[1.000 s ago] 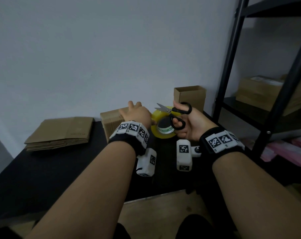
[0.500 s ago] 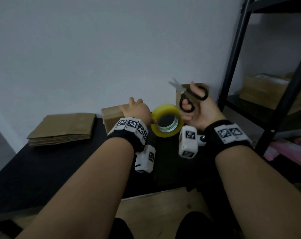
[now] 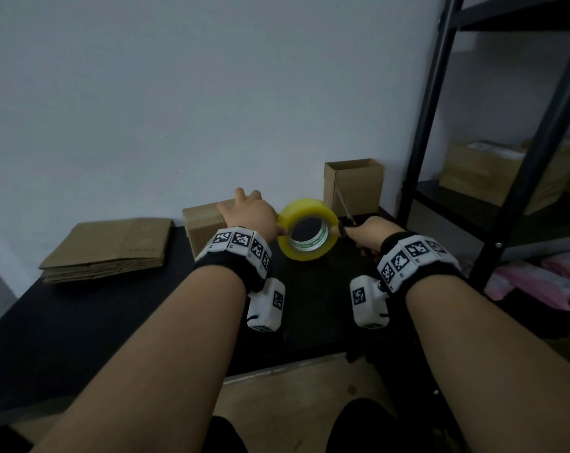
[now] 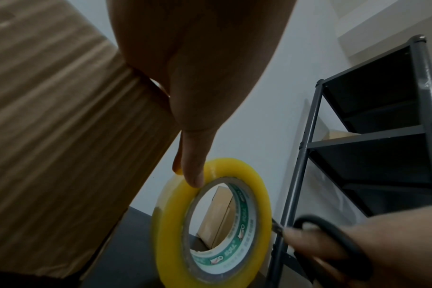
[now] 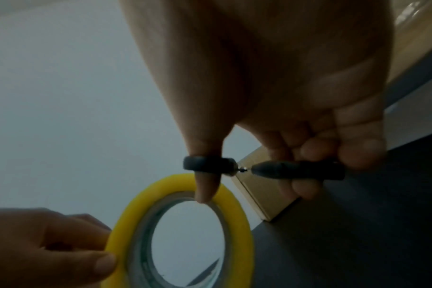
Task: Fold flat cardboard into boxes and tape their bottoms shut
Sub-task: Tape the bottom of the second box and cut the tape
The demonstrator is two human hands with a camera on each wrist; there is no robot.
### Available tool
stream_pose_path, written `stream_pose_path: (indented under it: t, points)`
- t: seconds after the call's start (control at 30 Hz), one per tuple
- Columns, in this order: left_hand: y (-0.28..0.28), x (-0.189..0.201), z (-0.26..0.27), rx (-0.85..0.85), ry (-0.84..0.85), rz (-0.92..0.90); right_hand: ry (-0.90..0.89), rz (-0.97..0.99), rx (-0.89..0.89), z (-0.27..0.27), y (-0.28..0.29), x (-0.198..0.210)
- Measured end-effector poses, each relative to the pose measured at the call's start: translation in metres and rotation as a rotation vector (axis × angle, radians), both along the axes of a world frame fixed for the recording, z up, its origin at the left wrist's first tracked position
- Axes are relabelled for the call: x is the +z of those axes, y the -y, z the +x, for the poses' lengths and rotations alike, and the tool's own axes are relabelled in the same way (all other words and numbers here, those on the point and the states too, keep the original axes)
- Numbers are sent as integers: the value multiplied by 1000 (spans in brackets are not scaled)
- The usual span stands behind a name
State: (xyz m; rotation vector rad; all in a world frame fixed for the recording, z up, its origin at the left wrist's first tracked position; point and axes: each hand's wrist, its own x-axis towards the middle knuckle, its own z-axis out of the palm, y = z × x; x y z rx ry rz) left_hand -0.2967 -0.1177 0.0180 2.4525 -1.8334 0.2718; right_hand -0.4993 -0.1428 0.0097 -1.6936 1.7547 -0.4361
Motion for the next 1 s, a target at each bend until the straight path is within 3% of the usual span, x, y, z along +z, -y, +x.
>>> stream_pose_path:
  t: [0.17, 0.3, 0.43, 0.57, 0.67, 0.73, 0.87, 1.0]
  points:
    - [-1, -2, 1, -16, -2, -19, -348, -2, 21, -5, 8, -10]
    - [-4, -1, 1, -23, 1, -28, -446, 55, 17, 1, 10, -15]
    - [-5, 0, 1, -27, 0, -20, -415, 111, -34, 6, 10, -16]
    - [-5, 1, 2, -34, -13, -12, -363, 20, -37, 4, 9, -20]
    - [-6, 1, 1, -38, -23, -13, -156, -102, -56, 3, 11, -24]
    - [-7, 3, 2, -42, -33, -4, -116, -225, -92, 6, 8, -17]
    - [-11, 5, 3, -60, -32, 0, 28, -410, 18, 20, 3, 0]
    - [-19, 5, 5, -101, -19, -23, 109, -330, 211, 34, 3, 3]
